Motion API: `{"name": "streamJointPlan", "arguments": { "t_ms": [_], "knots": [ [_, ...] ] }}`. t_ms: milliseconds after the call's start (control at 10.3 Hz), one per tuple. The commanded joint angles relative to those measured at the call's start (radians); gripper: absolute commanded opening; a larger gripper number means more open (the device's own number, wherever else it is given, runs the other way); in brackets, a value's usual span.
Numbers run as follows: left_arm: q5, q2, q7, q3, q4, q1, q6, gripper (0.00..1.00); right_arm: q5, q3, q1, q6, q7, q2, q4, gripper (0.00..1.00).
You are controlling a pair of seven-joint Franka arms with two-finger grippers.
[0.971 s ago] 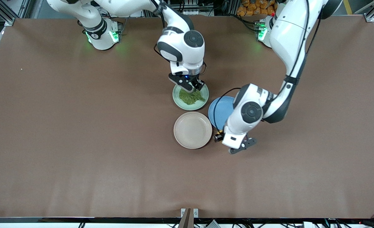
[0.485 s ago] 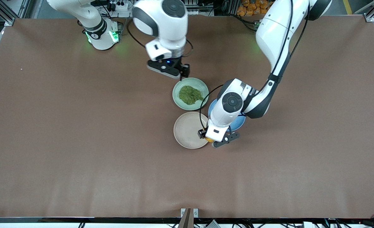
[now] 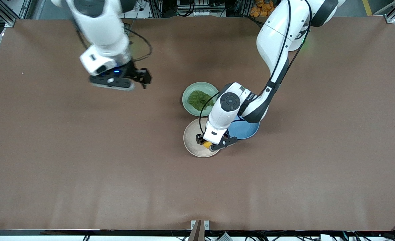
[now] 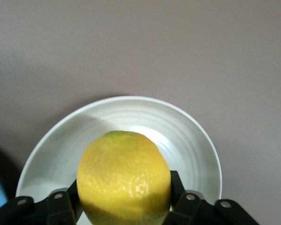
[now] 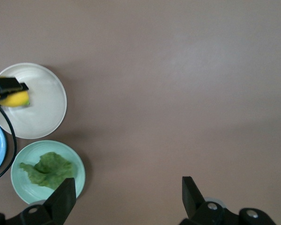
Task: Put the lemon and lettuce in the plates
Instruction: 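Release the lettuce and withdraw the right gripper while the left gripper lowers the lemon, then open the left gripper over the cream plate and withdraw it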
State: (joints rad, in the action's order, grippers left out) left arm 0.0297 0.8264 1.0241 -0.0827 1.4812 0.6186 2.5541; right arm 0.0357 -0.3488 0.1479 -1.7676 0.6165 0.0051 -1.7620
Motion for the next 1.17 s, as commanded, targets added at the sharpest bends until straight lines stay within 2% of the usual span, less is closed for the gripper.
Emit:
{"name": "streamJointPlan", "arguments": {
  "t_ms": [0,97,291,485,583,874,1068],
  "knots": [
    [-0.033,-0.001,0.024,0.032,-0.012,0.021,0.005,1.0,-0.06,0.077,-0.054,0.086,-0.243,-0.06,0.03,1.0],
    [-0.034,-0.015,0.024,0.056,-0.01,0.007,-0.003,1.0,-0.06,0.133,-0.057,0.141,-0.345,-0.063,0.068,1.0],
    [-0.034,-0.079,0.015,0.112,-0.013,-0.028,-0.13,1.0,-0.069,0.175,-0.105,0.187,-0.476,-0.063,0.133,1.0],
    [-0.037,-0.146,-0.002,0.113,-0.015,-0.126,-0.21,1.0,-0.098,0.27,-0.102,0.207,-0.544,-0.065,0.17,1.0],
    [-0.039,-0.173,-0.069,0.113,-0.015,-0.184,-0.268,1.0,-0.108,0.305,-0.108,0.217,-0.602,-0.068,0.174,1.0],
    [-0.037,-0.226,-0.37,0.112,-0.013,-0.331,-0.451,1.0,-0.106,0.361,-0.123,0.241,-0.645,-0.066,0.196,1.0],
    [-0.031,-0.28,-0.484,0.103,-0.004,-0.407,-0.552,1.0,-0.096,0.372,-0.137,0.241,-0.667,-0.065,0.209,1.0]
  ]
}}
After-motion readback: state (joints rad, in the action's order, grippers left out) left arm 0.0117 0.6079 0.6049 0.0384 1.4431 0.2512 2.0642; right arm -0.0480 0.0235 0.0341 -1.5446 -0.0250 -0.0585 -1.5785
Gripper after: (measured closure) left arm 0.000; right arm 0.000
